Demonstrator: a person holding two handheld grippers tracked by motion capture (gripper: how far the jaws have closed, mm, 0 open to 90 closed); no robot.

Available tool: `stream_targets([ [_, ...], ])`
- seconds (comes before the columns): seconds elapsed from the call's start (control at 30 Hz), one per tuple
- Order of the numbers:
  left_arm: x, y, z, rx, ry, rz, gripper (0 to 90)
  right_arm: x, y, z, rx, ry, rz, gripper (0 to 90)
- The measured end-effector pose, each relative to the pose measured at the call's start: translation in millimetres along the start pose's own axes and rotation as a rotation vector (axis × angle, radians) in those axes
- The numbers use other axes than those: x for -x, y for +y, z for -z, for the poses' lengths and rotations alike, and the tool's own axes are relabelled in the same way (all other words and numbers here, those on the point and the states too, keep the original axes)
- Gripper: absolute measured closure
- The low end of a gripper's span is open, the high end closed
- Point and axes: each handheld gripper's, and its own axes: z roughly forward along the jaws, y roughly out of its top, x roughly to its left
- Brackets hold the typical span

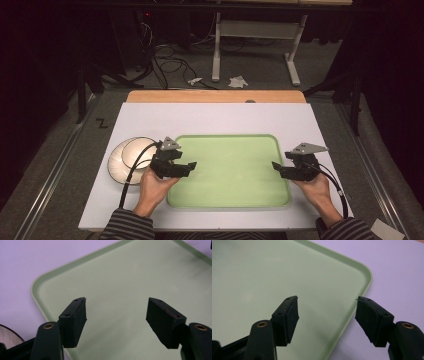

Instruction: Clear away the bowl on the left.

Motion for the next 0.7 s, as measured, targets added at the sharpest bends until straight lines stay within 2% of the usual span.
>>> stream_targets([
  [0.23,-0.3,-1.2,3.3,0.004,0.000,-0.007,25.9,-0.2,0.9,2.8,0.015,-0.009,0.000,36.3],
  [0.37,-3.9,-0.3,1.8,-0.016,-0.016,0.004,22.8,-1.6,1.1,1.4,0.019,-0.003,0.011,36.6],
  [0.47,-5.4,0.6,1.5,-0.025,-0.032,0.014,22.7,-1.5,1.8,1.2,0.023,0.008,0.019,36.9],
  [0.7,-2.5,1.4,5.2,-0.012,-0.022,0.004,25.2,-3.4,1.0,2.0,0.016,0.018,0.035,37.0],
])
